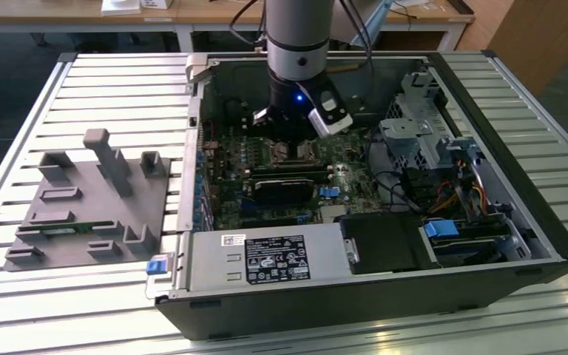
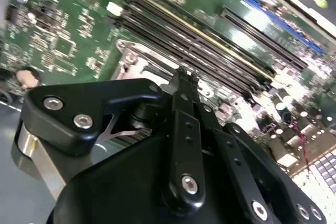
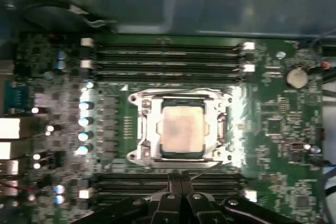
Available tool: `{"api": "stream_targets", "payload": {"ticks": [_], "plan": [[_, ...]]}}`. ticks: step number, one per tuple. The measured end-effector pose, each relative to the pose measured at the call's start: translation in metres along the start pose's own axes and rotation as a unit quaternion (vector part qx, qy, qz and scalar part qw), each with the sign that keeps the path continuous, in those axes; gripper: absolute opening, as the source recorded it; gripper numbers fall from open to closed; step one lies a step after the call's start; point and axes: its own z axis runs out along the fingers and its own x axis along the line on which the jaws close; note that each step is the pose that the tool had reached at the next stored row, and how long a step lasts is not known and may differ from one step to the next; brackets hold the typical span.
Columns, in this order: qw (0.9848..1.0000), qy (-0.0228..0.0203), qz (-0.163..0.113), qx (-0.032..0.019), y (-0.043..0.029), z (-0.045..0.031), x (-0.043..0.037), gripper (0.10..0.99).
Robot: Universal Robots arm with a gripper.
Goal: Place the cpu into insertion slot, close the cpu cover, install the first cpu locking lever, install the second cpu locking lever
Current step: 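Install the second cpu locking lever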
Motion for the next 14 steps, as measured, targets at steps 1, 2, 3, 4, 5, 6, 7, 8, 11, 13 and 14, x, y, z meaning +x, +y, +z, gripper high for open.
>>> {"api": "stream_targets", "payload": {"ticks": [1, 2, 3, 4, 5, 6, 7, 8, 11, 13, 14], "plan": [[1.0, 0.0, 0.0, -0.0001, 0.0, 0.0003, 0.001, 0.106], [1.0, 0.0, 0.0, 0.0, 0.0, 0.0006, 0.0012, 0.106], [1.0, 0.0001, 0.0, 0.0001, -0.0001, 0.0007, 0.0012, 0.106], [1.0, 0.0001, 0.0, 0.0001, -0.0001, 0.0007, 0.0012, 0.106], [1.0, 0.0002, 0.0, 0.0001, -0.0001, 0.0007, 0.0012, 0.106], [1.0, 0.0001, 0.0, 0.0, -0.0001, 0.0008, 0.0012, 0.106], [1.0, 0.0001, 0.0, 0.0, -0.0001, 0.0008, 0.0012, 0.106], [1.0, 0.0001, 0.0, 0.0, -0.0001, 0.0009, 0.0013, 0.106], [1.0, 0.0, 0.0, -0.0002, -0.0001, 0.0018, 0.0013, 0.106], [1.0, 0.0001, 0.0, 0.0, -0.0002, 0.0029, 0.0015, 0.106], [1.0, 0.0001, 0.0, 0.0, -0.0002, 0.0039, 0.0015, 0.106]]}}
